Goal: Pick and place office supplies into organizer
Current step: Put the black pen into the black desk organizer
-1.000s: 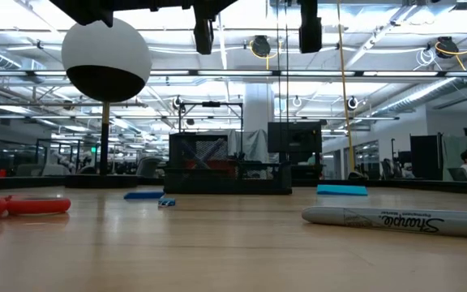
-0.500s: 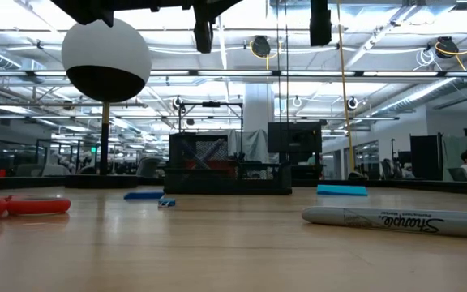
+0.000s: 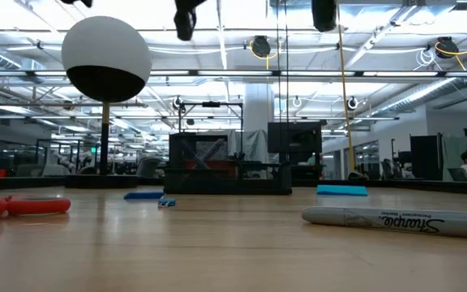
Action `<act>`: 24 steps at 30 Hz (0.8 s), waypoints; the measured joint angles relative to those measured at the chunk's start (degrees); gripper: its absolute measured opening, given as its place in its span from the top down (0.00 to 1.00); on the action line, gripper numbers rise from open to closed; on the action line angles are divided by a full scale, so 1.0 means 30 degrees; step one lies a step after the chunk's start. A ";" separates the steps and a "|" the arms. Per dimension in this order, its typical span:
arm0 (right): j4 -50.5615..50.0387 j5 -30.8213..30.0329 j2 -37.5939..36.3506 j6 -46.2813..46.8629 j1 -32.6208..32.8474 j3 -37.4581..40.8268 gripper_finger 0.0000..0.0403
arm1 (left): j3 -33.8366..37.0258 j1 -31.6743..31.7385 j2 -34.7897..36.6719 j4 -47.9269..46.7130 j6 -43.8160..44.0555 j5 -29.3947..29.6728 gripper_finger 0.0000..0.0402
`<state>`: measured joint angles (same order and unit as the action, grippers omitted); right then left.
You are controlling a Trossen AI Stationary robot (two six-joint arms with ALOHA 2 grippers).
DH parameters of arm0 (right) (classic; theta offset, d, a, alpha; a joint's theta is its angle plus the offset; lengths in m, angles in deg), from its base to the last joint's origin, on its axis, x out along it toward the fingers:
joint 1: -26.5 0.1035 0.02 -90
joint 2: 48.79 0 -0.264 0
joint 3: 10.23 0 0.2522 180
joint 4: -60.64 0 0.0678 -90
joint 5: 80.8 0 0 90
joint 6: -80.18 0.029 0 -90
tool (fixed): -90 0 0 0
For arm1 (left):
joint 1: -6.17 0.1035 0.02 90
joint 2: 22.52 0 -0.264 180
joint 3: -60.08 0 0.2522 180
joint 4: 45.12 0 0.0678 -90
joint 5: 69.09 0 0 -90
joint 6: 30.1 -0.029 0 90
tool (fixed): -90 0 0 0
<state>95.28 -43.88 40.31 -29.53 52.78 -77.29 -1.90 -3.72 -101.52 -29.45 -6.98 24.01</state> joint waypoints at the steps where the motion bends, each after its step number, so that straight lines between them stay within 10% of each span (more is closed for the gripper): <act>1: -0.0078 -0.0201 0.0003 0.0510 -0.0053 0.0000 0.95 | 0.0000 -0.0149 0.0234 -0.0226 -0.0499 0.0428 0.71; 15: -0.1654 0.0623 0.0029 1.0380 -0.2930 0.0000 0.95 | 0.0117 -0.2405 0.4670 -0.4479 -0.7895 0.8572 0.71; 24: -0.5214 0.6961 -0.0906 1.9624 -0.6601 -0.0116 0.95 | 0.2936 -0.2396 0.7229 -0.3076 -0.9125 1.0762 0.71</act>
<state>79.63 -23.00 37.59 29.34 32.97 -77.63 6.90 -10.91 -79.83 -38.68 -34.36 56.30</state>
